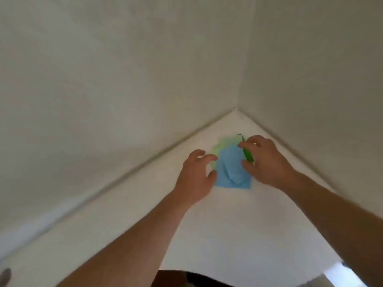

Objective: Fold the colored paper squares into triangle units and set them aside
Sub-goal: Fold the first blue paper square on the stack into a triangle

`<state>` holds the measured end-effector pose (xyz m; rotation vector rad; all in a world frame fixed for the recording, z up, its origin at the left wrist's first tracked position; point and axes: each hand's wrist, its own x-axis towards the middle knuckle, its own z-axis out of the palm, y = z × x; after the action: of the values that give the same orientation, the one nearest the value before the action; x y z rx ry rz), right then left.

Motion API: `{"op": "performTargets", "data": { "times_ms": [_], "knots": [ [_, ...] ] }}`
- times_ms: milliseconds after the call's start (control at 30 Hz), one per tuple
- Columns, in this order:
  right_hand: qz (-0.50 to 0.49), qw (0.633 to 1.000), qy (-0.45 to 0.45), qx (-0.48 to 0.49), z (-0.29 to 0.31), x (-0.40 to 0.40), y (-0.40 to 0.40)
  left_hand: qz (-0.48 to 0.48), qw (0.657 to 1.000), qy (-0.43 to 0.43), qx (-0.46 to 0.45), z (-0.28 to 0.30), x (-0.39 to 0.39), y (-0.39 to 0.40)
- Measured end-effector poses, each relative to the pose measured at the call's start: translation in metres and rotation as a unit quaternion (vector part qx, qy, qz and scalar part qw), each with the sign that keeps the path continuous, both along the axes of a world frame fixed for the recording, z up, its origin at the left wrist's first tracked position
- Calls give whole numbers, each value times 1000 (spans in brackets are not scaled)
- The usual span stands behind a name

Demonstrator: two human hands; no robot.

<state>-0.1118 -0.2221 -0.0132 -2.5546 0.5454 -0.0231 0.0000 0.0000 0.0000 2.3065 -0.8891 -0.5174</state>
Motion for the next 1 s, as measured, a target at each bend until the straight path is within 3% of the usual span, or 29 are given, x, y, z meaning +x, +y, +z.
{"op": "performTargets", "data": {
  "times_ms": [100, 233, 300, 400, 500, 733, 1000],
  "knots": [
    [55, 994, -57, -72, -39, 6, -9, -22, 994, -102, -38, -38, 19, -22],
    [53, 987, -127, -84, -61, 6, -14, -74, 983, -167, -27, -59, 32, -35],
    [73, 983, -122, -117, -65, 3, -11, -95, 975, -201, 7, -70, 34, -36],
    [104, 981, -42, -157, -60, 4, -6, -108, 961, -250, 41, -76, 31, -35],
    [111, 981, 7, -160, -57, 6, -9, -111, 961, -246, 66, -74, 32, -37],
    [78, 991, -81, -78, -58, -1, -10, -94, 965, -244, -27, -74, 20, -32],
    [59, 990, -105, -72, -50, -10, -1, -48, 970, -240, 2, -67, 11, -32]
  ]
}}
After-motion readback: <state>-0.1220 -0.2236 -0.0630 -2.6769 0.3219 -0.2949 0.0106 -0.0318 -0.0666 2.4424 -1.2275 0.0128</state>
